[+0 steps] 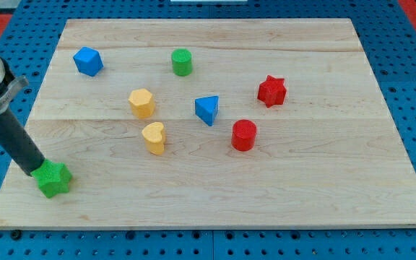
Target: Push the yellow hexagon right a bit
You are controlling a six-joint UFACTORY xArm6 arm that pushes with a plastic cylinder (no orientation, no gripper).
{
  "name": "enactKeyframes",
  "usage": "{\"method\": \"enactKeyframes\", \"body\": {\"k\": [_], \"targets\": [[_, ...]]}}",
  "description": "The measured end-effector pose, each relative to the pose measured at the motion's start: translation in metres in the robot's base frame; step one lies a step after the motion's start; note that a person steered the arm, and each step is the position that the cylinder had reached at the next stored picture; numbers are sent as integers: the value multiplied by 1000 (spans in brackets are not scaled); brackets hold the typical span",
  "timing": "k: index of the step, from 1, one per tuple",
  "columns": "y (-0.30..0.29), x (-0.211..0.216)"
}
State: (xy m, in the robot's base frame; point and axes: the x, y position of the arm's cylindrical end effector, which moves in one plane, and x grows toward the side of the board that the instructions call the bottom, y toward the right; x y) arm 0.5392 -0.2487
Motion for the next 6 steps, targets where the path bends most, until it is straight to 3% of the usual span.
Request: {"method": "enactKeyframes", "body": {"k": [1, 3, 4, 6], "targets": [[0, 0], [11, -77], [66, -129], [228, -158]]}}
